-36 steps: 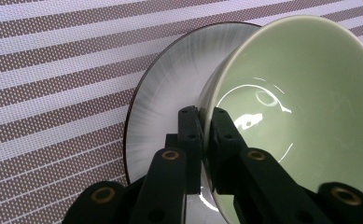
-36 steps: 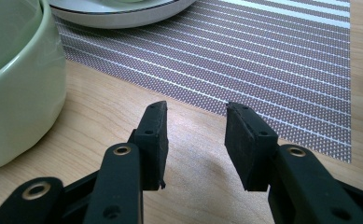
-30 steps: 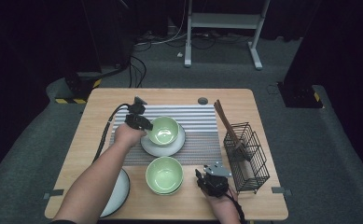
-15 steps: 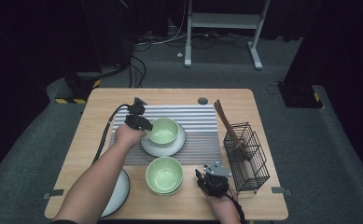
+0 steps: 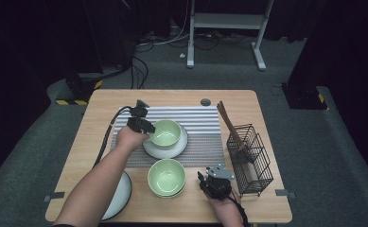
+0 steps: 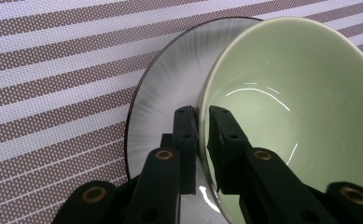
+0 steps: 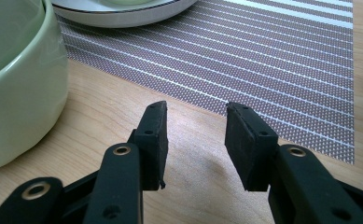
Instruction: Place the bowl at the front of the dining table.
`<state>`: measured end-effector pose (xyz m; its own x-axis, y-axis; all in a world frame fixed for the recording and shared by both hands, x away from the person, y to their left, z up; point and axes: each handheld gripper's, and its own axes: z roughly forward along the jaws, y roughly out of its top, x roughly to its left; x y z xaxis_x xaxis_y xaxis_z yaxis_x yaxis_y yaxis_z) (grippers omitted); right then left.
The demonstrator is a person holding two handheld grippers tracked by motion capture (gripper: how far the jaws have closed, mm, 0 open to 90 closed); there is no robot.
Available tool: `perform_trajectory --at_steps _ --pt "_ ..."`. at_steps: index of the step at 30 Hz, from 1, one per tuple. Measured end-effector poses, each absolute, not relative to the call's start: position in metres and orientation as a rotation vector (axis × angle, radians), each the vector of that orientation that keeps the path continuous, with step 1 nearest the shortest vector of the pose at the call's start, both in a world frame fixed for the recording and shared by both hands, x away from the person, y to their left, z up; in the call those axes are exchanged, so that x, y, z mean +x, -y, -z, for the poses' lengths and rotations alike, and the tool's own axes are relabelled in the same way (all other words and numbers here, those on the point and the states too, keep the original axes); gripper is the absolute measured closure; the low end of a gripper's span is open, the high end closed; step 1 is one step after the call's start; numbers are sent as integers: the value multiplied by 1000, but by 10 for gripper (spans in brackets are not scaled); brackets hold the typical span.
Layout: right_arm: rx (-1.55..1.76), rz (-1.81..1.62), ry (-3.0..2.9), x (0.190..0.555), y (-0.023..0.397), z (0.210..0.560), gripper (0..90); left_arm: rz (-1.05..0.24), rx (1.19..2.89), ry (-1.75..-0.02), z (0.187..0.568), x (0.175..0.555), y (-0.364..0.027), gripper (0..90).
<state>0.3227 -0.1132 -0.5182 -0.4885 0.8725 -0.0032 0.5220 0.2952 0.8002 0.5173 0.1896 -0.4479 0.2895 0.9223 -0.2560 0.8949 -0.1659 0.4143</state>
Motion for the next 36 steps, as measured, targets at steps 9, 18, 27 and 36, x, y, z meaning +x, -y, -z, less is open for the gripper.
perform_trajectory --at_steps 9,18,27,36 --pt "1240 -1059 -2127 323 113 518 585 -108 2097 -1596 444 513 -185 643" --pt "1233 -1059 -2130 323 113 519 583 -169 2082 -1550 430 502 -189 510" --pt "1240 -1053 -2135 323 111 519 581 -222 2058 -1493 419 485 -197 407" --pt "1240 -1049 -2137 322 111 519 581 -284 2081 -1440 417 465 -202 361"
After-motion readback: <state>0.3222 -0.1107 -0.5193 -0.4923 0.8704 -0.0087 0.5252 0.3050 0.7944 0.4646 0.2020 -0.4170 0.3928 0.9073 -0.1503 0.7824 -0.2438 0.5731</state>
